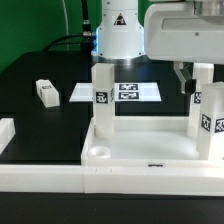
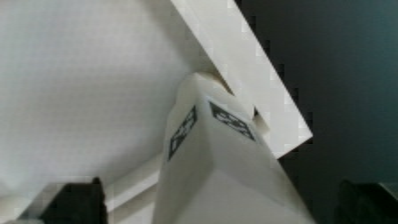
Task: Assemble desk
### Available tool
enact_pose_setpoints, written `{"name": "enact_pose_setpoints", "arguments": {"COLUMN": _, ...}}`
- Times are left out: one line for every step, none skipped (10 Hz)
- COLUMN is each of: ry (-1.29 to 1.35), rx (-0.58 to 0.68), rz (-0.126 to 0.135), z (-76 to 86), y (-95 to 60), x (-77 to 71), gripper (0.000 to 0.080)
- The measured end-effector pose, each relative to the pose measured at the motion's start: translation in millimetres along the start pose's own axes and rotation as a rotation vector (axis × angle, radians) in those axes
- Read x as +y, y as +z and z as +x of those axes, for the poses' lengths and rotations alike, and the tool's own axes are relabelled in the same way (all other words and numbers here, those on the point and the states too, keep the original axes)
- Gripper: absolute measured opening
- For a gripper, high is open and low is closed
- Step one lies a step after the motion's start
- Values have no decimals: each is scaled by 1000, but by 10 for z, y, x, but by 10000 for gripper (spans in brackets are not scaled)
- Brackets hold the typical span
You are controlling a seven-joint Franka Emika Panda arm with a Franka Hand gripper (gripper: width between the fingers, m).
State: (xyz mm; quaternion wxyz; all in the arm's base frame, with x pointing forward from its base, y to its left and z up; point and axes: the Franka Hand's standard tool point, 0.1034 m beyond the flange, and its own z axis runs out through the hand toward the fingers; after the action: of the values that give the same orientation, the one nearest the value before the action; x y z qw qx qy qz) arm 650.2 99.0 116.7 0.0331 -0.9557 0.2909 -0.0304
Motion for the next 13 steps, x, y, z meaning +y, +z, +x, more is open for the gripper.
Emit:
{"name": "enact_pose_setpoints", "arguments": {"ry": -86, "rx": 2, "rz": -2, "z": -13, "y": -2, "x": -20, "gripper": 648}}
{"name": "enact_pose_setpoints", "arguments": {"ry": -202, "rx": 5, "rz": -8, "z": -18, "y": -1, "x": -25, "gripper": 648}}
{"name": "enact_pose_setpoints", "arguments": {"ry": -313, "rx": 6, "rz": -8, "z": -14, "y": -3, "x": -25, "gripper": 648}}
{"name": "enact_pose_setpoints", "arguments": {"ry": -409, "rx": 6, "rz": -8, "z": -17, "y": -2, "x": -29, "gripper": 648}}
{"name": "enact_pose_setpoints", "arguments": {"ry": -472, "rx": 7, "rz": -11, "z": -20, "y": -2, "x": -32, "gripper": 648}}
{"name": "enact_pose_setpoints", "arguments": {"ry": -553, "rx": 8, "rz": -17, "z": -23, "y": -4, "x": -35, "gripper": 648}}
{"name": "enact_pose_setpoints", "arguments": {"ry": -620, "rx": 9, "rz": -20, "z": -18, "y": -7, "x": -32, "gripper": 648}}
{"name": "enact_pose_setpoints", "arguments": {"ry": -683, "rx": 8, "rz": -21, "z": -11, "y": -7, "x": -23, "gripper": 648}}
{"name": "enact_pose_setpoints", "arguments": {"ry": -704, "rx": 8, "rz": -21, "z": -6, "y": -7, "x": -17, "gripper": 648}}
{"name": "enact_pose_setpoints", "arguments": {"ry": -701, "rx": 8, "rz": -21, "z": -3, "y": -5, "x": -12, "gripper": 637}}
{"name": "enact_pose_setpoints", "arguments": {"ry": -700, "rx": 8, "rz": -21, "z": -2, "y": -5, "x": -12, "gripper": 469}}
{"name": "enact_pose_setpoints", "arguments": {"ry": -700, "rx": 8, "rz": -21, "z": -1, "y": -5, "x": -10, "gripper": 469}}
{"name": "enact_pose_setpoints", "arguments": {"ry": -699, "rx": 8, "rz": -21, "z": 0, "y": -6, "x": -10, "gripper": 287}}
